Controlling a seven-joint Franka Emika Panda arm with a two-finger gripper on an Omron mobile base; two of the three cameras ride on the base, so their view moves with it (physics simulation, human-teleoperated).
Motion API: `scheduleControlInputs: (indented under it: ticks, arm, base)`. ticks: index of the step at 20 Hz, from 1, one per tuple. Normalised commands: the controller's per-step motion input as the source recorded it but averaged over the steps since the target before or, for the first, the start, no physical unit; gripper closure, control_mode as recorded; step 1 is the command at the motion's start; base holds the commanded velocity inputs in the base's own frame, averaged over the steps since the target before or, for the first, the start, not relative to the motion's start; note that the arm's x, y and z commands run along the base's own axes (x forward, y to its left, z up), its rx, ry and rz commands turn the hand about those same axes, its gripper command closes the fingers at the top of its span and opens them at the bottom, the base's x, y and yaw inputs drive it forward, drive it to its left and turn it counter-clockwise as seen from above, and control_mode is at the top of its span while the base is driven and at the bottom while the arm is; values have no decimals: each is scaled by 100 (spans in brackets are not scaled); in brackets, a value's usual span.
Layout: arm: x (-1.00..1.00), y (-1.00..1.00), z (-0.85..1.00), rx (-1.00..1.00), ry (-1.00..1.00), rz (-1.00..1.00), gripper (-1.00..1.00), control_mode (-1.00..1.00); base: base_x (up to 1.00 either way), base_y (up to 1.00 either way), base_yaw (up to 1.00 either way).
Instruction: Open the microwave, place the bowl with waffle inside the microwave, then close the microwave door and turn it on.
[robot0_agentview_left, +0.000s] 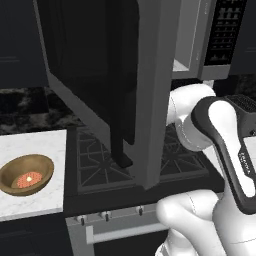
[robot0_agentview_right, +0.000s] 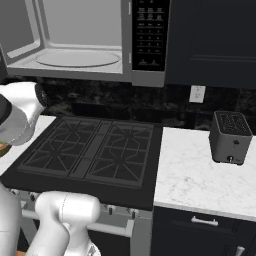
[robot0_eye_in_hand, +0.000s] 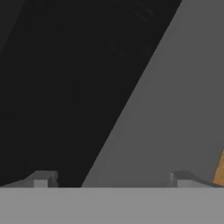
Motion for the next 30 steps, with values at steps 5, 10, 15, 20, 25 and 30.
scheduleControlInputs:
  ticks: [5,10,15,20,25,30]
  arm:
    - [44,73,-8,0,2,-13,-100,-100]
    - [44,21,0,0,8,-18,-100,-100]
    - [32,0,0,0,17,-11,-100,-100]
    - [24,-28,0,0,32,-2,-100,-100]
    - [48,-53,-30,-4,47,0,-100,-100]
    - [72,-21,-98,-15,16,8,-100,-100]
  base:
    - [0,0,0]
    - [0,0,0]
    - [0,0,0]
    - [0,0,0]
    - [0,0,0]
    - [0,0,0]
